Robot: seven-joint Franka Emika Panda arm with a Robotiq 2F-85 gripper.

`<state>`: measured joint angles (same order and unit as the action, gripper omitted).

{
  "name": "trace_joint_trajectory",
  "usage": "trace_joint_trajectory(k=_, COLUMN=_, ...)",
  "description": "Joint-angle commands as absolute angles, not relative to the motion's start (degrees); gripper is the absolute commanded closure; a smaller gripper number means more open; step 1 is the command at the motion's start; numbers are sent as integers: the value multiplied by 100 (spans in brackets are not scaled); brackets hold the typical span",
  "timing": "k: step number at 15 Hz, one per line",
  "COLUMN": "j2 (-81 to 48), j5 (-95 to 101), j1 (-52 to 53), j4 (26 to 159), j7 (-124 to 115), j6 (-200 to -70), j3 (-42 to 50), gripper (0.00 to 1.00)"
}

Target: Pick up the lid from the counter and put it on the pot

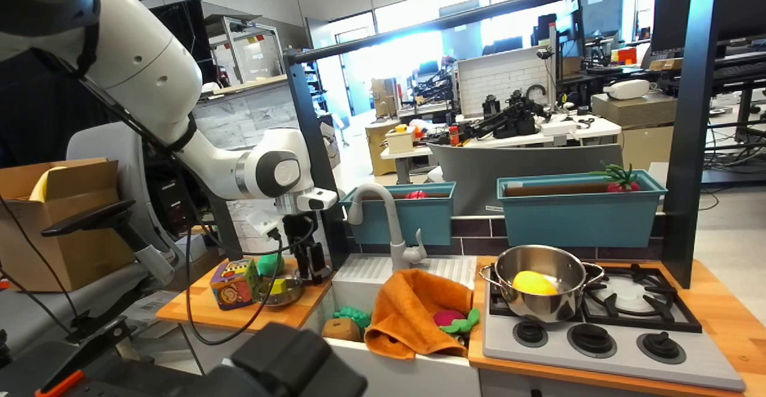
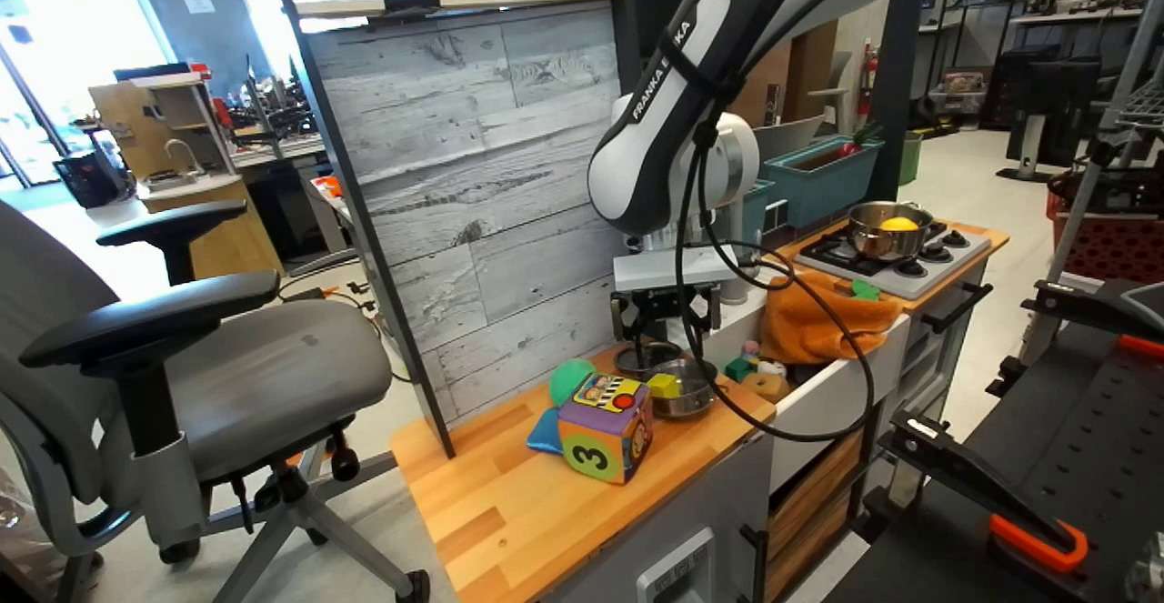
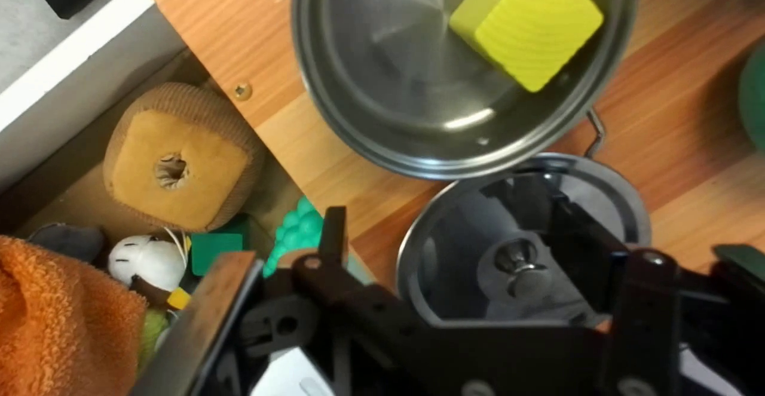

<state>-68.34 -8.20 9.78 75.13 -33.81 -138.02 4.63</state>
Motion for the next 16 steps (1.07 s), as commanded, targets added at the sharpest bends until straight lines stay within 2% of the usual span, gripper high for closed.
trace_joint_trajectory(k=1, j2=-7069, j5=-760, j1=1029, j4=6906, j7=-3598, j6=-13445, j3=552, gripper=45)
trace_joint_trajectory(k=8, j2=-7077, j5=-677, j1=1059, j4=6884, j7=-3722, j6=-13357, j3=565, gripper=98)
trace_joint_trajectory(k=16, j2=-6856, j5=-597, j1=1129, j4=7195, j7=-3610, j6=-13582, j3=557, gripper=100)
